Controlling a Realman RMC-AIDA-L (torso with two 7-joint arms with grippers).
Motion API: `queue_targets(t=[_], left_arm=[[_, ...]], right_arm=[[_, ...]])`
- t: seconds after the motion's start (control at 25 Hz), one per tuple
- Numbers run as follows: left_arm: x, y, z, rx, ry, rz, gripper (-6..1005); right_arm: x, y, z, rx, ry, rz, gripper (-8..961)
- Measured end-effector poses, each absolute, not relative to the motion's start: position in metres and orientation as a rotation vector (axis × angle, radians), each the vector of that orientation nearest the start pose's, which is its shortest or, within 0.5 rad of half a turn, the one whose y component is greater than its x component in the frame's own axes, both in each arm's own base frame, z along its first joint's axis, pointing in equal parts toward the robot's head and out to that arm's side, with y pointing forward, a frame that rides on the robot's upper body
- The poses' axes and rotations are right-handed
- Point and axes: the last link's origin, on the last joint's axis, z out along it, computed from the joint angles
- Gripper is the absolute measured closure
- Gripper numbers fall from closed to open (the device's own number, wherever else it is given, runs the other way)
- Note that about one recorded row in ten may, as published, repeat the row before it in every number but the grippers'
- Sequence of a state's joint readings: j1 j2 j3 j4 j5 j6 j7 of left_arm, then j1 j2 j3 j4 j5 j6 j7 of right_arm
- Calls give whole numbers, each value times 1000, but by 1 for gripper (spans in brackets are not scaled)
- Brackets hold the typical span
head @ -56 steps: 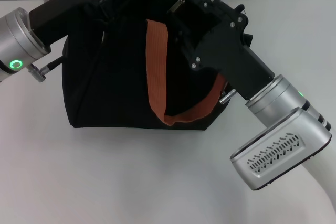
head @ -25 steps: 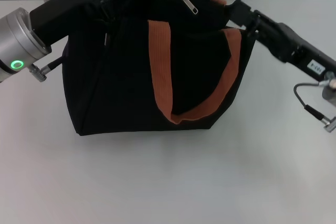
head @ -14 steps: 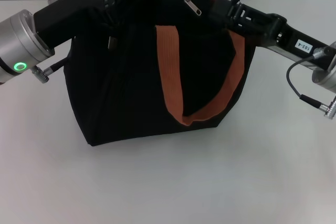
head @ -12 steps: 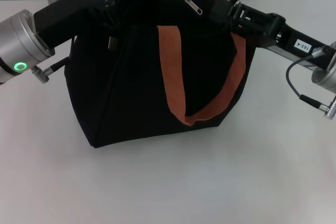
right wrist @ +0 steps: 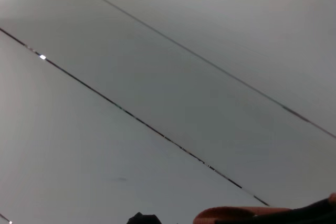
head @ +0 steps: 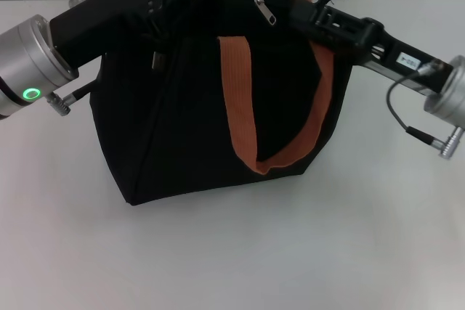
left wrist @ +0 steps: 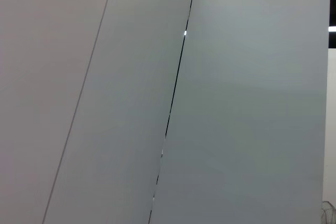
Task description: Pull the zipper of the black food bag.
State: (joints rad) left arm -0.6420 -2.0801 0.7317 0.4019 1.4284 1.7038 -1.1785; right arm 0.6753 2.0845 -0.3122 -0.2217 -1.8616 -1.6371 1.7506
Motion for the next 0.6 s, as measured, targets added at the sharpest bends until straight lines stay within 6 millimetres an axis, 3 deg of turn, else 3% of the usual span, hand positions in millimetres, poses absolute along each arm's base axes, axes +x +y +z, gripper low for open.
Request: queue_targets(t=[0.6], left_arm=[[-185,350,12,-2427,-367,-1487,899]], right_arm=[[204,345,-28,-2357,1460,1553,481]])
